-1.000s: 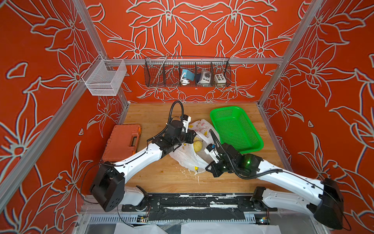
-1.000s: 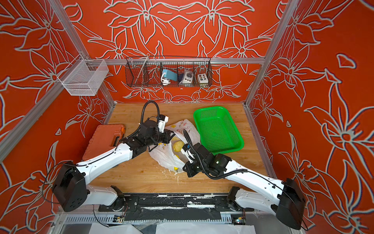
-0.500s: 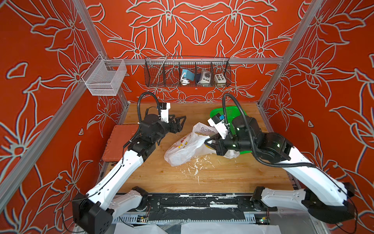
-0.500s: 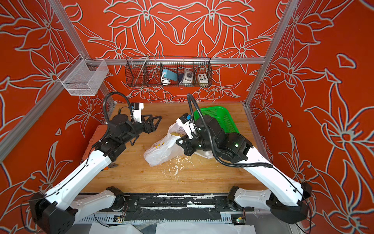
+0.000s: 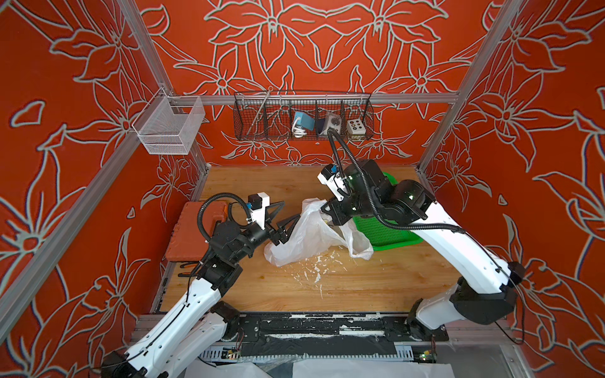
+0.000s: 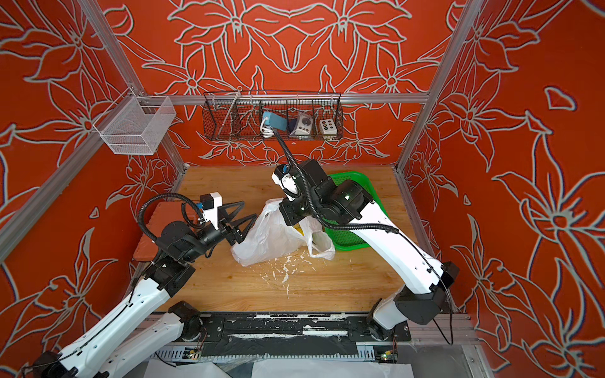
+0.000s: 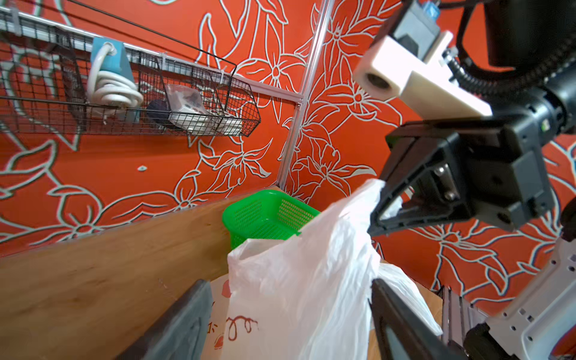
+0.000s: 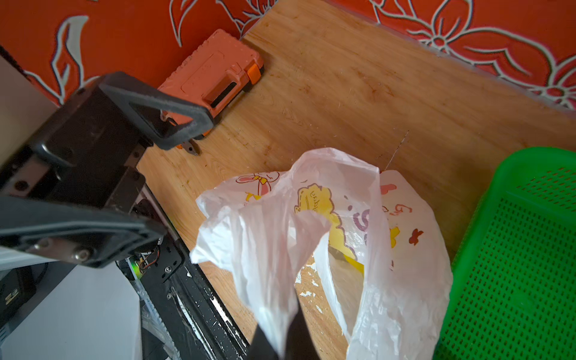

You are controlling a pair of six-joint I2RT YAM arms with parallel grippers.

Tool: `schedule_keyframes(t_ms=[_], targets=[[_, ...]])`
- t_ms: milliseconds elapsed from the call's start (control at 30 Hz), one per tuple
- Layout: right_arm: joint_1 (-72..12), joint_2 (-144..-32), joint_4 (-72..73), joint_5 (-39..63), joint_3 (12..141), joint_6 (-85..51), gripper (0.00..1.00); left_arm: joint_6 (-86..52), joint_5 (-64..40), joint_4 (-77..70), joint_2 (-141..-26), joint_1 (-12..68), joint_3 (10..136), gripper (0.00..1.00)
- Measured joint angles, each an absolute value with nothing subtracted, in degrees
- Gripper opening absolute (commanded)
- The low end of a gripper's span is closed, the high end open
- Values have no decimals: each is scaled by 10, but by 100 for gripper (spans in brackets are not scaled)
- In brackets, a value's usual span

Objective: Place the pears into plastic bags & tie knots
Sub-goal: Adjust the plastic bag at the center of the board.

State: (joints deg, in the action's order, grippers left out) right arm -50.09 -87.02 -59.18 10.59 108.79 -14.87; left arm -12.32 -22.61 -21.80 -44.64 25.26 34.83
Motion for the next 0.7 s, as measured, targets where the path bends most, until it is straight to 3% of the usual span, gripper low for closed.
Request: schedule_keyframes(t_ms=[467, 567, 600, 667, 700], targets=[[-495, -914, -641, 129, 1187, -127, 0, -53, -172, -307, -583, 325, 402, 82], [-488, -917, -644, 144, 1195, -128, 0, -43, -158, -326, -624, 337, 416, 69], [-484, -917, -644, 154, 1195, -128, 0, -39, -155, -334, -637, 343, 419, 59], [-473, -916, -640, 175, 1195, -133, 4, -36, -148, -345, -656, 352, 422, 30], [-465, -916, -636, 189, 1195, -138, 23, -37, -140, -352, -665, 358, 422, 14]])
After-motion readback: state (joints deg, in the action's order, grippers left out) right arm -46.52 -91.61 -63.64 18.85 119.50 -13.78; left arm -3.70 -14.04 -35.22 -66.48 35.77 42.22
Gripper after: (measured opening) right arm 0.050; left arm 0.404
